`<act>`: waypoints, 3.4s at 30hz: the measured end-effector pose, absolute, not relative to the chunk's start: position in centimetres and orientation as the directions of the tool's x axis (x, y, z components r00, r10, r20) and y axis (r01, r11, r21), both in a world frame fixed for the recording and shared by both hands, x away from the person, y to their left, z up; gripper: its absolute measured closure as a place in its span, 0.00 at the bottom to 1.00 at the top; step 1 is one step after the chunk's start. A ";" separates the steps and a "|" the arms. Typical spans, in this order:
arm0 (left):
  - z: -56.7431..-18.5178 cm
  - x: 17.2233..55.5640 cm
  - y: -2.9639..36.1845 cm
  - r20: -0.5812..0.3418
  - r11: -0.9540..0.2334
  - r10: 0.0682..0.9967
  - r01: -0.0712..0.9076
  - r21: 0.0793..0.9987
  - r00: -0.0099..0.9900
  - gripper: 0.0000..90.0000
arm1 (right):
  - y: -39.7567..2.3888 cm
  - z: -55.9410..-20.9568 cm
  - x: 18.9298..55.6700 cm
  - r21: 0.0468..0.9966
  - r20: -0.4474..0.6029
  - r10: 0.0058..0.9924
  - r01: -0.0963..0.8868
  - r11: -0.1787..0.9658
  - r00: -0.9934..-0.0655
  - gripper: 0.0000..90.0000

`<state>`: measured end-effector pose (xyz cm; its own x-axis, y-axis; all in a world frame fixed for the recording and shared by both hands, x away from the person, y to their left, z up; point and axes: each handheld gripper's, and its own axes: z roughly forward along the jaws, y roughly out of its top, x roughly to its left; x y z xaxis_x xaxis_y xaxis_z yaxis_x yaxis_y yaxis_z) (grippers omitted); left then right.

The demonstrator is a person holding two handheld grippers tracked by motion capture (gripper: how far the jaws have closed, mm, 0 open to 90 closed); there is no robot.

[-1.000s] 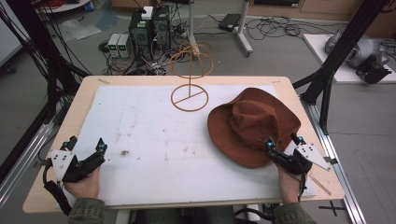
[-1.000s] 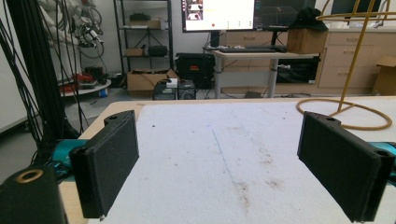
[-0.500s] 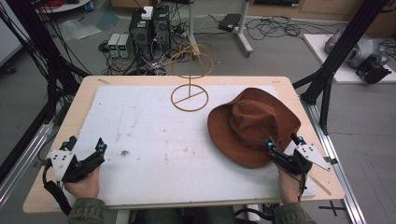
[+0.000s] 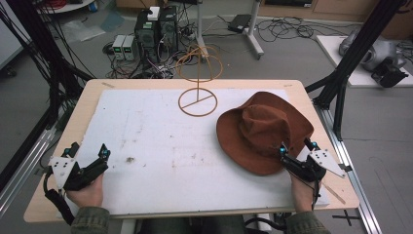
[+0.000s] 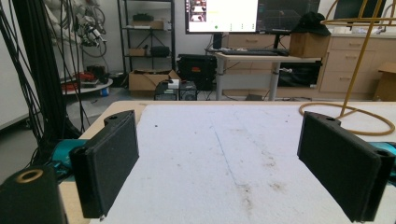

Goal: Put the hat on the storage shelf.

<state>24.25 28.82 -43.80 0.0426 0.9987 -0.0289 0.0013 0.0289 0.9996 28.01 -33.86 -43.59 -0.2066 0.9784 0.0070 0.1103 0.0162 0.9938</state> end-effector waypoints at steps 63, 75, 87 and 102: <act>-44.0 23.4 29.8 -0.058 0.058 0.998 0.007 0.998 0.038 0.14 | -34.0 -41.1 33.0 0.972 0.008 0.951 0.228 0.066 -0.308 0.98; -44.0 23.5 29.8 -0.068 0.068 0.997 0.011 0.998 0.039 0.15 | -35.0 -40.2 31.9 0.985 0.170 0.939 0.070 -0.156 -0.300 0.98; -44.0 23.5 29.7 -0.073 0.073 0.996 0.008 0.997 0.043 0.15 | -34.7 -38.6 31.0 0.968 0.205 0.911 -0.062 -0.242 -0.357 0.98; -44.1 23.9 29.7 -0.089 0.089 0.995 0.006 0.996 0.049 0.15 | -33.3 -35.8 31.0 0.949 0.208 0.891 -0.136 -0.283 -0.404 0.98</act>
<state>23.86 29.68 -44.10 0.0492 0.9948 -0.0889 0.0061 0.0887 0.9960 30.96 -33.30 -35.82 -0.4038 0.8909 0.2081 -0.1363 -0.2835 0.9492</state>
